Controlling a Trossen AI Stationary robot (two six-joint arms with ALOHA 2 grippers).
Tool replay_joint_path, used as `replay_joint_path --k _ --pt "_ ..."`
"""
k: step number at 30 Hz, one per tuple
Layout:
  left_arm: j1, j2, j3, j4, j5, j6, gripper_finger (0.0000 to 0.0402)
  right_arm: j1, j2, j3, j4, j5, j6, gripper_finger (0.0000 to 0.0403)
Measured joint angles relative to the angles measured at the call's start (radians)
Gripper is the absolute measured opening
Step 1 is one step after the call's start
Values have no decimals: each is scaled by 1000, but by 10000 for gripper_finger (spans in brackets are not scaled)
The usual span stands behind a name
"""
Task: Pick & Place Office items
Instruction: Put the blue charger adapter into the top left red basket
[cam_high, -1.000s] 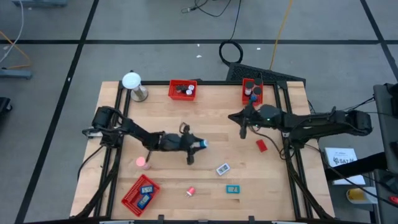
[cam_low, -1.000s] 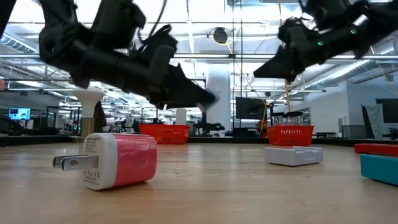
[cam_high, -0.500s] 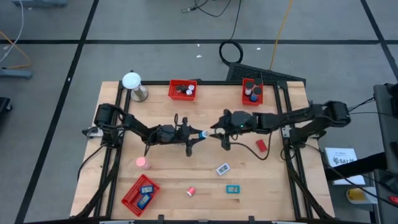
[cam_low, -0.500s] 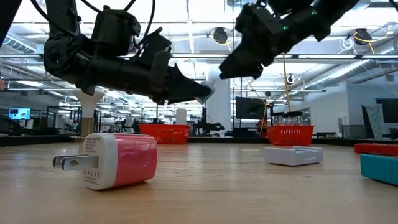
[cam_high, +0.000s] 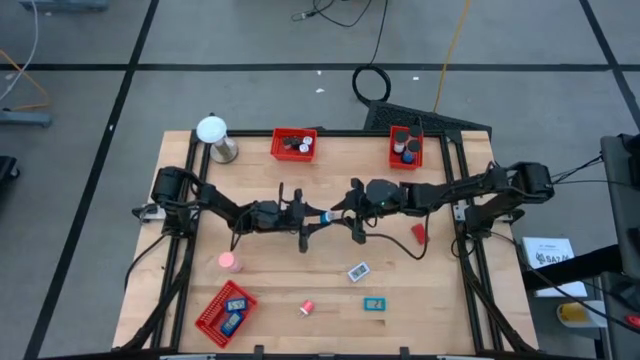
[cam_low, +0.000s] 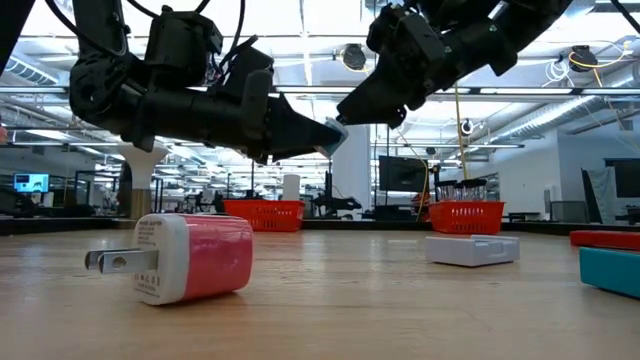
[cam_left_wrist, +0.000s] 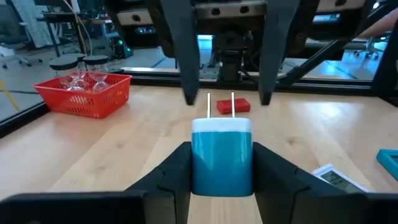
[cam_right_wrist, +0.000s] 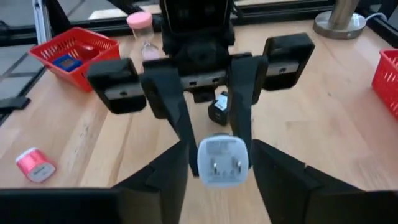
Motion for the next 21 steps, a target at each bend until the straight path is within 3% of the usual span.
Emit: replay_joint_path --k 9,17,19,21 --pt "-1 0 0 19 3 -15 130 -2 -1 0 2 0 -12 48" --pt "-1 1 0 40 2 -20 130 -2 -2 0 5 0 -13 44" --pt "-1 -2 0 28 2 -21 154 -2 -2 0 6 1 -12 42" --pt "1 -24 1 -18 -11 -26 204 -6 0 0 1 0 -13 38"
